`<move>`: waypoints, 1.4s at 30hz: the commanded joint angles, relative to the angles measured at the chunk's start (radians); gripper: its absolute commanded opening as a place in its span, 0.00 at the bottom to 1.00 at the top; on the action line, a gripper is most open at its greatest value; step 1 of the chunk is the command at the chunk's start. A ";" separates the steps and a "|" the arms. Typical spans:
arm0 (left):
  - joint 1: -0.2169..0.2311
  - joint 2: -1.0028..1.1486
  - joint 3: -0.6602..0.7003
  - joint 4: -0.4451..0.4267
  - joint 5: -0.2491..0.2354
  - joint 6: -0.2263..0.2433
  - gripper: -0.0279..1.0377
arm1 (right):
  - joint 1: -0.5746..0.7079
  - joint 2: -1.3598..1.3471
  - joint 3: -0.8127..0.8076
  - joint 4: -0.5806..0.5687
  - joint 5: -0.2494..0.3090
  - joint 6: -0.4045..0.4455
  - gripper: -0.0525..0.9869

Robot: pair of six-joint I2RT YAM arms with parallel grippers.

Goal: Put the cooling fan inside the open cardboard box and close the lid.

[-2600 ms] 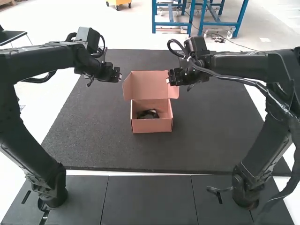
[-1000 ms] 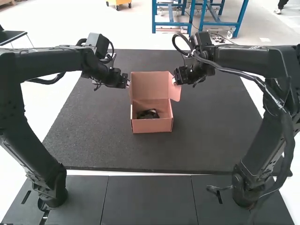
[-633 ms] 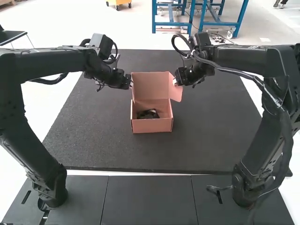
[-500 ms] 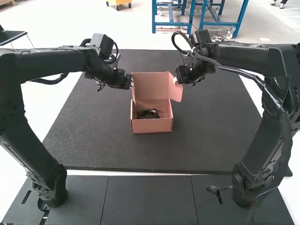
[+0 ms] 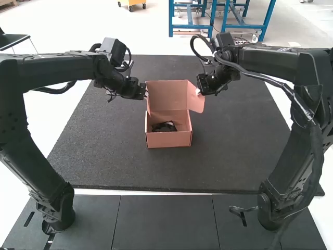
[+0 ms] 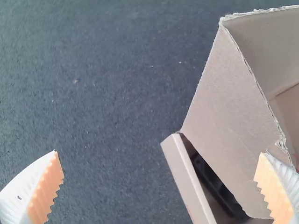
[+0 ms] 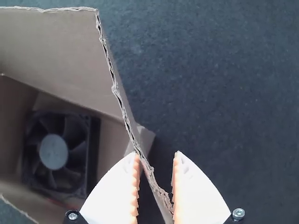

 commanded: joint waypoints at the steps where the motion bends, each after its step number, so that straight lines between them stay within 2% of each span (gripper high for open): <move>1: -0.009 -0.005 0.021 0.000 0.010 -0.012 0.93 | -0.003 -0.010 0.037 -0.009 -0.033 0.012 0.16; 7: -0.011 -0.005 0.019 0.005 0.010 -0.016 0.93 | 0.002 -0.010 0.060 -0.032 -0.067 0.020 0.09; 23: -0.023 -0.012 0.021 0.004 0.010 -0.030 0.93 | 0.052 0.029 0.060 -0.058 -0.149 0.061 0.08; 36: -0.022 -0.021 0.004 -0.013 0.013 -0.027 0.93 | 0.103 0.075 0.075 -0.058 -0.160 0.084 0.06; 42: -0.023 -0.021 -0.013 -0.035 0.030 -0.018 0.93 | 0.103 0.078 0.079 -0.071 -0.160 0.084 0.05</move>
